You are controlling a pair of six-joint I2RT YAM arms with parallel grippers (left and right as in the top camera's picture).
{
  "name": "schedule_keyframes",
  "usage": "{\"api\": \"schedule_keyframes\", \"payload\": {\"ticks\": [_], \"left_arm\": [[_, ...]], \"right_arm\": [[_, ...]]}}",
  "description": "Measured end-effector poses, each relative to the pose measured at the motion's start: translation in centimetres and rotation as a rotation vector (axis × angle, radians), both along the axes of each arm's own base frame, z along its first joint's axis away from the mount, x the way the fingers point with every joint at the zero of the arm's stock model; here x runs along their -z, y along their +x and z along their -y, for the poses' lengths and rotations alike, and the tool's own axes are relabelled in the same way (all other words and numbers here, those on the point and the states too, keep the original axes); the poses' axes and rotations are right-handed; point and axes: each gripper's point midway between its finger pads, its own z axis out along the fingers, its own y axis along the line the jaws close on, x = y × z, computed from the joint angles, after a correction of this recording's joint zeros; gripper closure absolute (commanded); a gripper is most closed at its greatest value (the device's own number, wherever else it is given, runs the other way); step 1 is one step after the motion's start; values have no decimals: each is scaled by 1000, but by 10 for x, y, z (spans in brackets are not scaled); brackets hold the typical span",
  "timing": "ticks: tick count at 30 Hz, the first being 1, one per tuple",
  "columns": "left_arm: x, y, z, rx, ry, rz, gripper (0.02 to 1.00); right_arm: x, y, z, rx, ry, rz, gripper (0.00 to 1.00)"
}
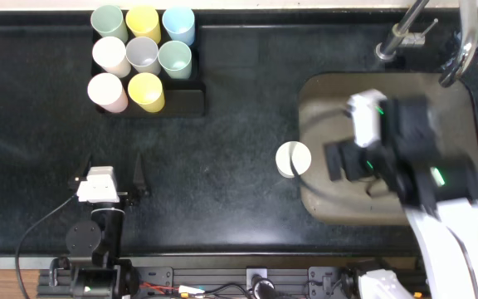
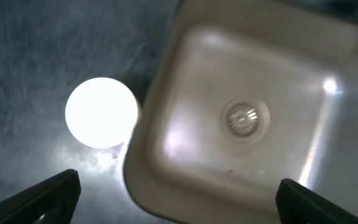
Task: Store Cups
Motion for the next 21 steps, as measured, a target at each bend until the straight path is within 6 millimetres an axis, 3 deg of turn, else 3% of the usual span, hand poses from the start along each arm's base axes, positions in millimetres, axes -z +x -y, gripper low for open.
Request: {"api": "schedule_keyframes", "payload": {"ticks": [5, 10, 15, 21], "left_arm": [[0, 0, 0, 0, 0, 1, 18], [0, 0, 0, 0, 0, 0, 18], [0, 0, 0, 0, 0, 0, 18], [0, 0, 0, 0, 0, 0, 18]], "right_arm": [[55, 20, -21, -76, -55, -222, 1], [98, 25, -27, -141, -103, -377, 31], [119, 24, -28, -184, -128, -459, 5], [122, 29, -32, -203, -117, -444, 3]]}}
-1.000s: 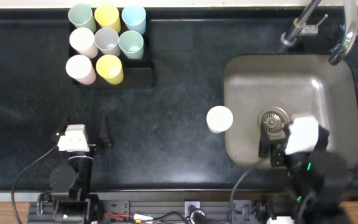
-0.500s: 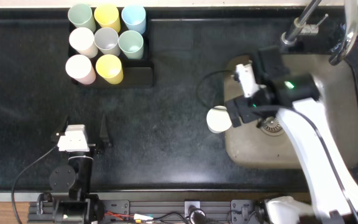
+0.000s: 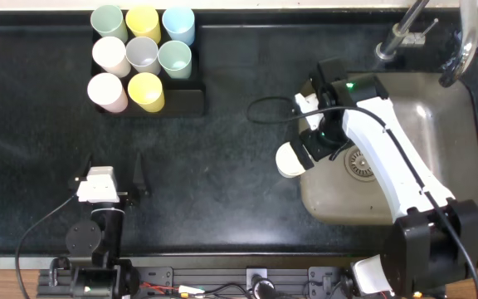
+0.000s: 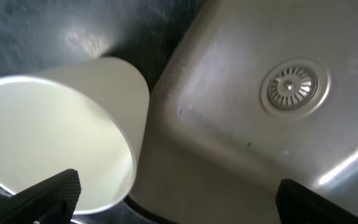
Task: Store Cups
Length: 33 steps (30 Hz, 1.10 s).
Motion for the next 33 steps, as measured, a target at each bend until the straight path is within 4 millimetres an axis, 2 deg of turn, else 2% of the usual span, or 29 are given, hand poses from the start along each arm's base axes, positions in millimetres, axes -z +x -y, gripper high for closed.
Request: {"api": "schedule_keyframes", "payload": {"ticks": [7, 10, 13, 14, 15, 16, 25, 28, 30, 33], "left_arm": [[0, 0, 0, 0, 0, 0, 18], [0, 0, 0, 0, 0, 0, 18], [0, 0, 0, 0, 0, 0, 18], [0, 0, 0, 0, 0, 0, 18], [0, 0, 0, 0, 0, 0, 18], [0, 0, 0, 0, 0, 0, 18], [0, 0, 0, 0, 0, 0, 18], [0, 0, 0, 0, 0, 0, 18], [0, 0, 0, 0, 0, 0, 18], [0, 0, 0, 0, 0, 0, 18]], "right_arm": [[11, 3, -5, -6, 16, -24, 14], [16, 5, -6, -14, 18, -36, 86], [17, 5, -7, -30, 23, -34, 288], [16, 5, -7, -35, 24, -34, 474], [16, 5, -7, -40, 25, -34, 864], [16, 5, -7, -41, 25, -34, 954], [13, 1, -17, -59, 58, -48, 958], [2, 0, -29, -66, 66, -46, 958], [-19, 9, -43, -77, 84, -3, 956], [-77, 42, -77, -104, 159, 180, 958]]}}
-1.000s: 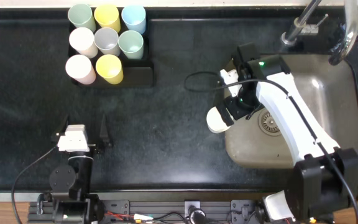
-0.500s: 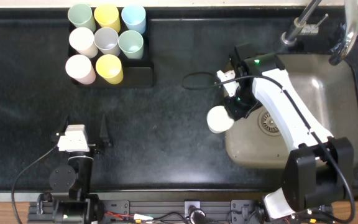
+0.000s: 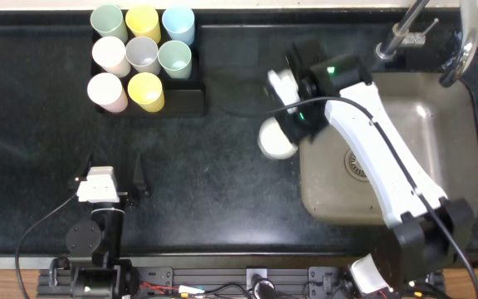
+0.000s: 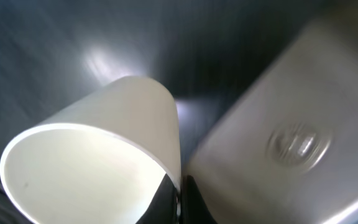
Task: Store Cups
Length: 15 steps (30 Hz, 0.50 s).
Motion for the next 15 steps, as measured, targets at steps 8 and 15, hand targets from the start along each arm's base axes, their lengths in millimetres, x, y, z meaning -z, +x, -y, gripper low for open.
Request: {"api": "schedule_keyframes", "payload": {"ticks": [8, 15], "left_arm": [[0, 0, 0, 0, 0, 0, 18], [0, 0, 0, 0, 0, 0, 18]], "right_arm": [[-147, 28, -85, -71, 259, 396, 958], [-118, 70, -144, -3, 303, 303, 961]]}}
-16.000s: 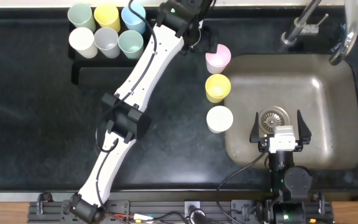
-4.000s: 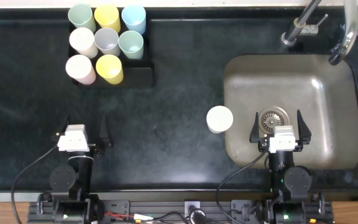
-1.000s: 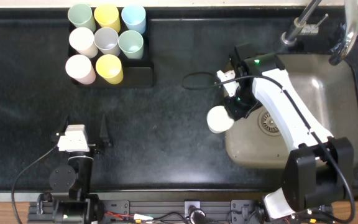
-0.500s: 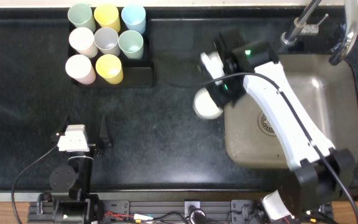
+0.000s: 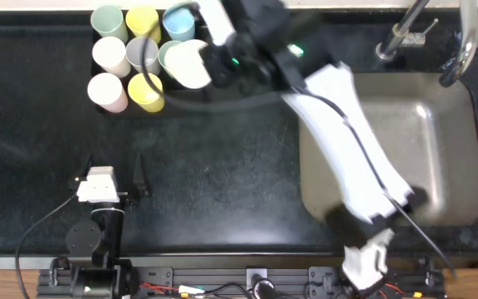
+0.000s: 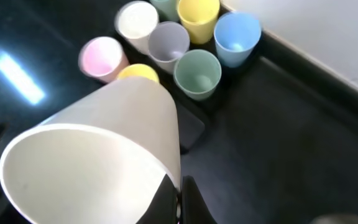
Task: Store Cups
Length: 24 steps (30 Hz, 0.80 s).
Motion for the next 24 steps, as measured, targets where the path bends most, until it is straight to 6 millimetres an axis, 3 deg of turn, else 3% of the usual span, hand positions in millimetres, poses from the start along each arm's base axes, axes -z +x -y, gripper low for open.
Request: {"api": "schedule_keyframes", "payload": {"ticks": [4, 8, 24], "left_arm": [[0, 0, 0, 0, 0, 0, 20], [0, 0, 0, 0, 0, 0, 20], [0, 0, 0, 0, 0, 0, 18]], "right_arm": [[66, 17, -5, 46, -99, -122, 958], [99, 15, -6, 57, -160, -195, 958], [134, -9, -29, -35, -219, -278, 956]]}}
